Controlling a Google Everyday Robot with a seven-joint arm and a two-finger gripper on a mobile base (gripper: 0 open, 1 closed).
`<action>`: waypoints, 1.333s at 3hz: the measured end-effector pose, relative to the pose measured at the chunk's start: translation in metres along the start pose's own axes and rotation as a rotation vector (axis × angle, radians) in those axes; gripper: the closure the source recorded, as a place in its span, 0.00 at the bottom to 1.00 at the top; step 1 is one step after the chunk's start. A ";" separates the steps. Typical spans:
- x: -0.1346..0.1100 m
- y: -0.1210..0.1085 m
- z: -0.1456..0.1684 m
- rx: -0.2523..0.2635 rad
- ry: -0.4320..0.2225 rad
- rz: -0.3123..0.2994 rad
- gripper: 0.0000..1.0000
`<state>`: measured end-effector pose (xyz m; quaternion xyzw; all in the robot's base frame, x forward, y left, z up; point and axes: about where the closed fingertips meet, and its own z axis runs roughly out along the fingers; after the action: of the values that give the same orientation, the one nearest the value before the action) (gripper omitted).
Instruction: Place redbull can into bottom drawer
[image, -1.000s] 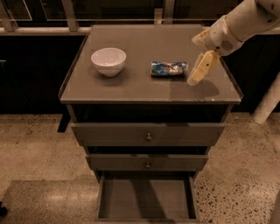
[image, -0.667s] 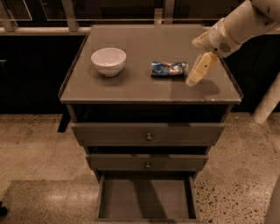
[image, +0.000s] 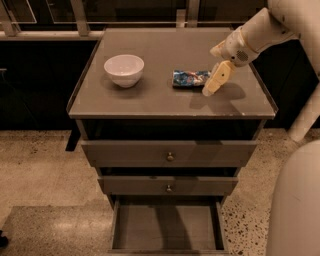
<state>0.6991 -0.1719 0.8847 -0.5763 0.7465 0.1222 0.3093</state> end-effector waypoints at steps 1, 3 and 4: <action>-0.002 -0.010 0.020 -0.023 -0.006 0.011 0.00; 0.018 -0.016 0.055 -0.080 -0.009 0.092 0.00; 0.019 -0.016 0.056 -0.081 -0.009 0.093 0.19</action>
Offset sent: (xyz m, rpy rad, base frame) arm 0.0390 0.0067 -0.0461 0.0498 0.1137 -0.0250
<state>0.7292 -0.1609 0.8322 -0.5525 0.7655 0.1690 0.2831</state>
